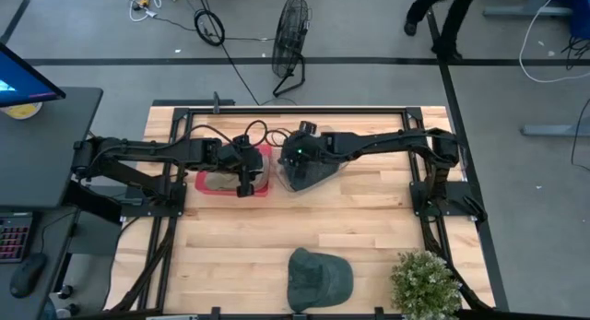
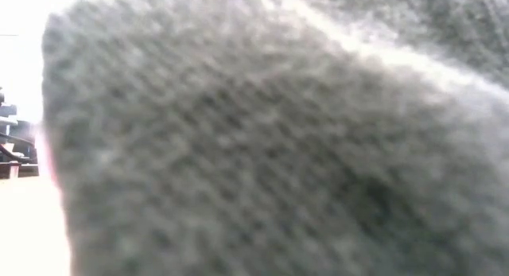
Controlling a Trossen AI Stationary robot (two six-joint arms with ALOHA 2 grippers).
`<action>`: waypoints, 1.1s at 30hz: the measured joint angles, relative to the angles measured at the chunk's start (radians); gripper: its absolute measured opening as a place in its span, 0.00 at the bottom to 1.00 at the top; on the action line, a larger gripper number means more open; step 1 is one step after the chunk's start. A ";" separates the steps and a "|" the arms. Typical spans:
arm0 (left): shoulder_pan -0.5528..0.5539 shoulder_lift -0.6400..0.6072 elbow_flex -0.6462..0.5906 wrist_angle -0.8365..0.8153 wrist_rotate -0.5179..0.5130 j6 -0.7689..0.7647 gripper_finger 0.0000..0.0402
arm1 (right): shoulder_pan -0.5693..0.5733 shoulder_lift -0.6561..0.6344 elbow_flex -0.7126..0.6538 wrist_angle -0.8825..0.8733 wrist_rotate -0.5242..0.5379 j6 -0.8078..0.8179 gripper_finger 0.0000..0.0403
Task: Pick & Place hat
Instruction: Put the top black cap into the transparent bin
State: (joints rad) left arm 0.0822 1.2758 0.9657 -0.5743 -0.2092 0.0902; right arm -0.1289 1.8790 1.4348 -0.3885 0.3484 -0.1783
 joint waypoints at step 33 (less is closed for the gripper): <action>0.060 0.000 0.000 -0.031 -0.124 0.026 0.30 | 0.028 0.029 -0.009 -0.108 -0.194 -0.093 0.02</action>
State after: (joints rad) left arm 0.1418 1.2758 0.9657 -0.6051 -0.3335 0.1162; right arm -0.1010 1.9078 1.4259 -0.4963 0.1542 -0.2709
